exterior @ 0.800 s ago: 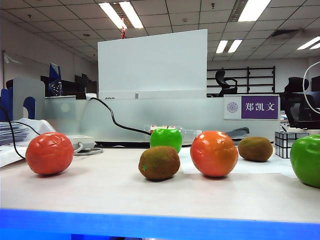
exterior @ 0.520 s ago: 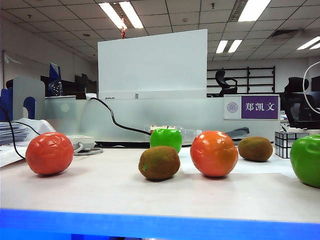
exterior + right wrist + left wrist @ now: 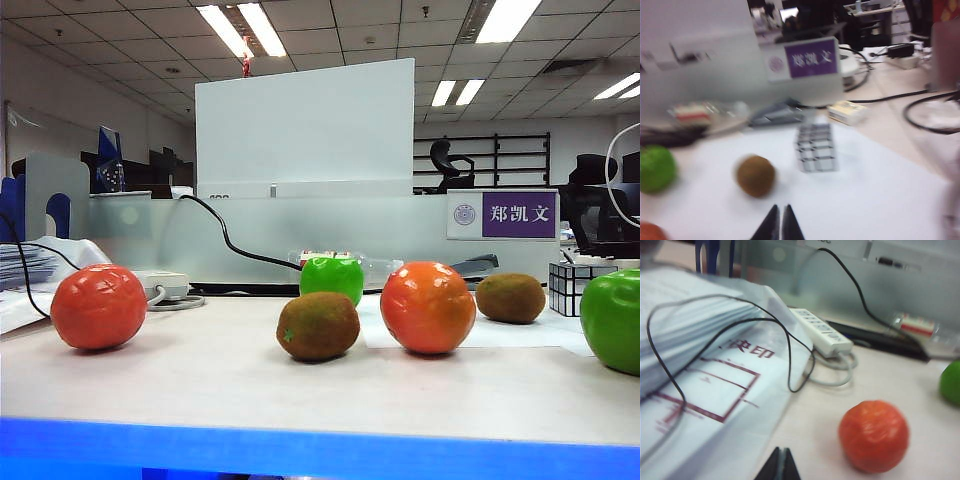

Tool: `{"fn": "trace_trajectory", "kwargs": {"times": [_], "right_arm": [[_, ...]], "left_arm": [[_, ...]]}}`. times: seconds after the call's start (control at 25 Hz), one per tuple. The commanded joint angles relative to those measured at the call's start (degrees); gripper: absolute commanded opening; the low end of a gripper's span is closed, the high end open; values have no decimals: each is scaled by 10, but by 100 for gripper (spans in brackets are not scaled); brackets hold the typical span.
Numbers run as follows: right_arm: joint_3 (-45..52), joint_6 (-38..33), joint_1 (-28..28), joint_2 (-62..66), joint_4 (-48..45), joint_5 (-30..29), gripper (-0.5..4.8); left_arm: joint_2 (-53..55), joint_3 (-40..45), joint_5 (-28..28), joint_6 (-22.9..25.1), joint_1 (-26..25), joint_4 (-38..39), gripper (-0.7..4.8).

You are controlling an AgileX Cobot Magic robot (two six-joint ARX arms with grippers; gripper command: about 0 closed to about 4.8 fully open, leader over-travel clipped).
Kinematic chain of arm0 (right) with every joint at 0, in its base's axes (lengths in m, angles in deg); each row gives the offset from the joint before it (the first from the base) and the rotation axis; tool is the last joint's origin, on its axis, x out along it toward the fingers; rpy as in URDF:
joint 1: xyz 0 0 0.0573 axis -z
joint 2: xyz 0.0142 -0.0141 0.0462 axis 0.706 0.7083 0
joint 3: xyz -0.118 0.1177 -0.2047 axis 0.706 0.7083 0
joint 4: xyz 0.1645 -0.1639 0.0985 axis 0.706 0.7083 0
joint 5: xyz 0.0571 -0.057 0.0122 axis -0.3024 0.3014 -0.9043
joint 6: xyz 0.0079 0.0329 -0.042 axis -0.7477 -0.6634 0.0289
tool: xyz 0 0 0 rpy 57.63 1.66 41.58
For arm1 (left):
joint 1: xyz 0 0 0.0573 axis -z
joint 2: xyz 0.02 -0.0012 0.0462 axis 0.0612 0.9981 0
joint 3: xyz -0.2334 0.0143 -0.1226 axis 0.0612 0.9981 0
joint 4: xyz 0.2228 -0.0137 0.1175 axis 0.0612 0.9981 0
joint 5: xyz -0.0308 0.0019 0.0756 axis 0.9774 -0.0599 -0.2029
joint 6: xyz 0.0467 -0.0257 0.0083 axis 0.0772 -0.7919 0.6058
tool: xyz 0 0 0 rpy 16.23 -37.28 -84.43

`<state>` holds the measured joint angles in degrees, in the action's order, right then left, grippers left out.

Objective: Put the same fruits together.

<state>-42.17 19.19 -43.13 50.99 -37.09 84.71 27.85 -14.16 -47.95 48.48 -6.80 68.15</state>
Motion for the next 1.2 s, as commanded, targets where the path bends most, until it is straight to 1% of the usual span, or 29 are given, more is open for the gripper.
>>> {"fn": "trace_trajectory", "kwargs": {"times": [0.04, 0.12, 0.2, 0.28, 0.32, 0.4, 0.48, 0.52, 0.56, 0.68, 0.76, 0.88, 0.96, 1.0, 1.04, 1.08, 1.12, 1.2], "right_arm": [[3, -123, -1, -1, -59, -70, 22], [3, -137, -1, -1, -89, -109, 23], [3, -138, -1, -1, -120, -137, 23], [3, -138, -1, -1, -159, -173, 22], [3, -138, -1, -1, -179, -189, 22], [1, -149, -1, -1, -224, -202, 21], [-10, -189, -1, 0, -275, -204, 21], [-17, -201, -1, 0, -296, -220, 21], [-27, -209, -1, 0, -335, -242, 20], [-41, -229, -1, 0, -402, -244, 22], [-46, -237, -1, 0, -429, -243, 22], [-63, -245, -1, 0, -398, -258, 22], [-95, -242, -1, 0, -318, -270, 22], [-121, -219, 0, 3, -253, -272, 22], [-137, -194, -1, 7, -220, -272, 22], [-159, -151, -1, 23, -185, -273, 23], [-172, -133, -1, 42, -177, -277, 23], [-196, -120, -1, 101, -177, -304, 24]], "left_arm": [[-1, -4, 36, -124, -1, -10, -5], [-1, -6, 80, -153, -1, -23, -5], [-1, -6, 147, -151, -1, -56, -5], [-1, -8, 191, -153, -1, -97, -6], [-1, -10, 204, -156, -1, -113, -6], [-1, -16, 219, -159, 0, -157, -6], [-1, -31, 218, -162, 0, -199, -6], [-1, -36, 217, -158, 0, -211, -5], [-1, -42, 220, -159, 0, -232, -5], [-1, -57, 235, -177, 0, -242, -5], [-1, -61, 243, -209, 0, -247, -5], [-1, -61, 276, -219, 0, -246, -5], [-1, -61, 296, -236, 0, -247, -5], [-1, -61, 310, -240, 0, -247, -5], [-1, -61, 325, -240, 0, -247, -5], [-1, -61, 341, -239, 0, -247, -5], [-1, -61, 348, -240, 0, -246, -5], [-1, -61, 348, -239, 0, -236, -1]]}}
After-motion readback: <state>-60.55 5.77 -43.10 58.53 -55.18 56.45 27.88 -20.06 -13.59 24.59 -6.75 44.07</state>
